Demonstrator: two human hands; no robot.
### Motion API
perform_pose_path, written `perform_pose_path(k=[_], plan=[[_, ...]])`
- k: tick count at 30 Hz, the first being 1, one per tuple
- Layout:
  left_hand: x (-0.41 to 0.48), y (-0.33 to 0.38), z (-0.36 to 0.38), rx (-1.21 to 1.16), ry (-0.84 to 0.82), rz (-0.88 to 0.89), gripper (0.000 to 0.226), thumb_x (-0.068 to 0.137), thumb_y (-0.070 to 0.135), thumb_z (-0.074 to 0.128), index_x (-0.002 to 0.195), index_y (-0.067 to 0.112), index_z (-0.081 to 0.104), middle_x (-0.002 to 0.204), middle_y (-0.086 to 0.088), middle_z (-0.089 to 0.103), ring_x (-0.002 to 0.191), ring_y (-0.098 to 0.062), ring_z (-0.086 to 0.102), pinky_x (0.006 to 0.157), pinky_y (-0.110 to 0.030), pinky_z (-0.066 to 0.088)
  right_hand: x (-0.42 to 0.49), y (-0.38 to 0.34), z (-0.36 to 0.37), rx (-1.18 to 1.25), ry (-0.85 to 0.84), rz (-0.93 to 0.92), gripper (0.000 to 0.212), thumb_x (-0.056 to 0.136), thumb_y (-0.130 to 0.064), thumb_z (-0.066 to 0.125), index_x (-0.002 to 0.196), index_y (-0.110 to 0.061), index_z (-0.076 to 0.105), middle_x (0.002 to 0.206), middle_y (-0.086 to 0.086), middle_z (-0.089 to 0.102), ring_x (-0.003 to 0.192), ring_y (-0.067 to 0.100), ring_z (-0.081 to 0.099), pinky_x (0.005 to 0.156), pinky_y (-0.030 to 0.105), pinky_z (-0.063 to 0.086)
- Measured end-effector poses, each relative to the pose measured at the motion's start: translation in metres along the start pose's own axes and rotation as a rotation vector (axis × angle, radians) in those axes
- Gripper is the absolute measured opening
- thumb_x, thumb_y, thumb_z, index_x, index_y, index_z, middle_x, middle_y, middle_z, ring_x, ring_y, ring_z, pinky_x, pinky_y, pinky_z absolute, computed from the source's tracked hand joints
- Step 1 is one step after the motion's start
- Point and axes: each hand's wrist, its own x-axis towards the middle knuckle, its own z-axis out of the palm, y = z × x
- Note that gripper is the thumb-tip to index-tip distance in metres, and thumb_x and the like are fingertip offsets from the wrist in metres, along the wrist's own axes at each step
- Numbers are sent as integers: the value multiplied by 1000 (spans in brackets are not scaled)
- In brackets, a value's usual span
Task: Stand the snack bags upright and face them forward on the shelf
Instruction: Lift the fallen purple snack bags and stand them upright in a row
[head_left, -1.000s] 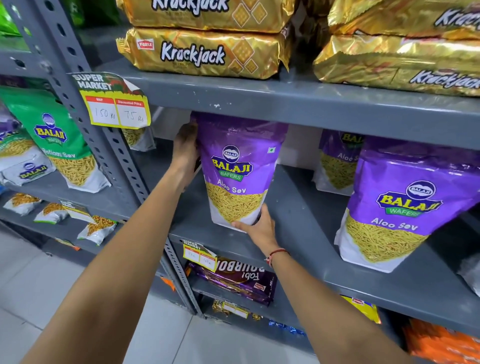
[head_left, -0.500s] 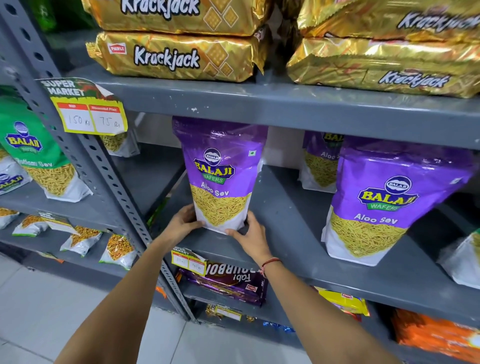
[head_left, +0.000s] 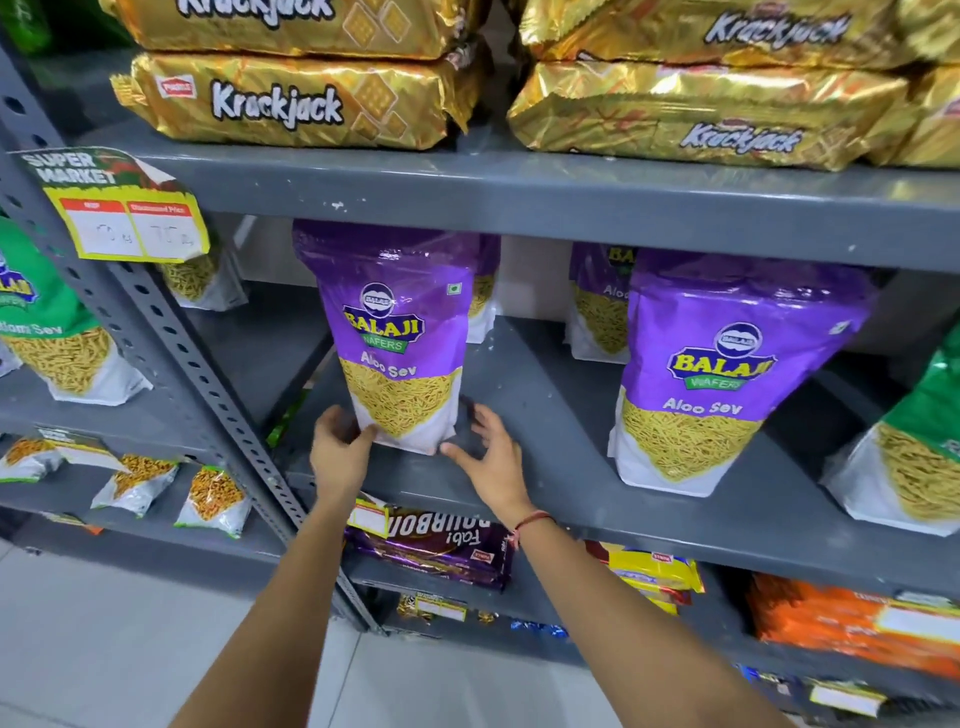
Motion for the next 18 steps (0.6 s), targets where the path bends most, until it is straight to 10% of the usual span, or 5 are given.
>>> perform_pose_path(k=[5,9,12,18], plan=[[-61,3,58,-94,244,274,35,84,14,60,118,7,53,112,-15,60,97,-25,59,83,-38,48,-60,25,-68,33,417,-83,27,70,-45,76,89,-36,58,93,-7,63,82,13,63,72,17,51],[-94,8,119,-25,-243,394,28,81,3,64,108,8,57,99,-17,63,79,-20,58,72,-34,48,-89,47,-131,127,730,-4,39,69,-35,79,98,-25,55,100,11,60,91,28,62,82,35,53],[-111,8,159,109,-614,320,58,75,5,73,128,2,49,126,-15,57,105,-25,58,89,-31,47,-86,57,-178,127,798,64,57,67,-27,83,112,-15,51,111,16,55,99,31,59,91,43,51],[-124,17,205,217,-967,241,79,69,25,79,136,22,37,137,1,53,127,-17,50,103,-34,44,-67,64,-231,139,500,132,91,56,-47,85,133,-31,40,128,-12,57,115,8,55,97,29,46]])
